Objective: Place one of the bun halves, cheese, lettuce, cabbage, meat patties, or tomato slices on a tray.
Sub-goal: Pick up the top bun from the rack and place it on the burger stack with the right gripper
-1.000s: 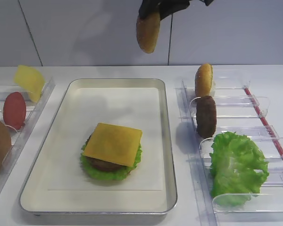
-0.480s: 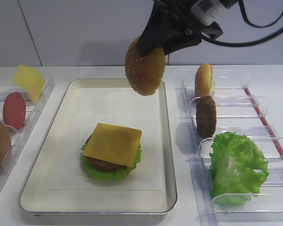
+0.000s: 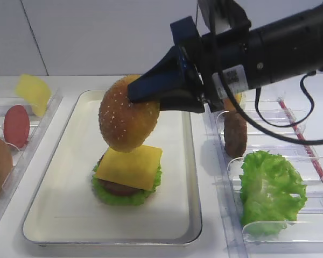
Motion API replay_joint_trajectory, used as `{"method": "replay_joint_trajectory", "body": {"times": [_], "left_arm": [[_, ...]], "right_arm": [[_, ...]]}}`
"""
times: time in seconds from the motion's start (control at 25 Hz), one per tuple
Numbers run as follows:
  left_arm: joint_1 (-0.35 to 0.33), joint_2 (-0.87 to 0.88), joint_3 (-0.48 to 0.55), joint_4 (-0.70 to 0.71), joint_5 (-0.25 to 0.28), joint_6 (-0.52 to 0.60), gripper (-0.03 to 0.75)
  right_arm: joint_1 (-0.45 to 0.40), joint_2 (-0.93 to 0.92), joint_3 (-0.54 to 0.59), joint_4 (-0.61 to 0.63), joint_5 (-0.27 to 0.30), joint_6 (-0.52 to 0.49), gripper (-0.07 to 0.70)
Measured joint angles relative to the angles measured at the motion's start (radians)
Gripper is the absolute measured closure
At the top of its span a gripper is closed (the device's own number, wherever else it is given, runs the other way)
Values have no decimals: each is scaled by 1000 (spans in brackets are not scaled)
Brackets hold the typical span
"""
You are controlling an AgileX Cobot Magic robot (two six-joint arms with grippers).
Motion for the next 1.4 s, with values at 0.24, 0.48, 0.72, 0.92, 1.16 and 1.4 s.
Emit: {"method": "replay_joint_trajectory", "body": {"times": [0.24,0.48,0.72,0.92,1.16,1.4], "left_arm": [[0,0,0,0,0,0,545],[0,0,0,0,0,0,545],[0,0,0,0,0,0,545],[0,0,0,0,0,0,545],[0,0,0,0,0,0,545],[0,0,0,0,0,0,545]], "right_arm": [[0,51,123,136,-23,-67,391],[0,146,150,262,45,-88,391],[0,184,151,276,38,-95,391],[0,184,151,277,-24,-97,391],[0,184,152,279,-52,-97,391],[0,184,152,279,-66,-106,391]]}}
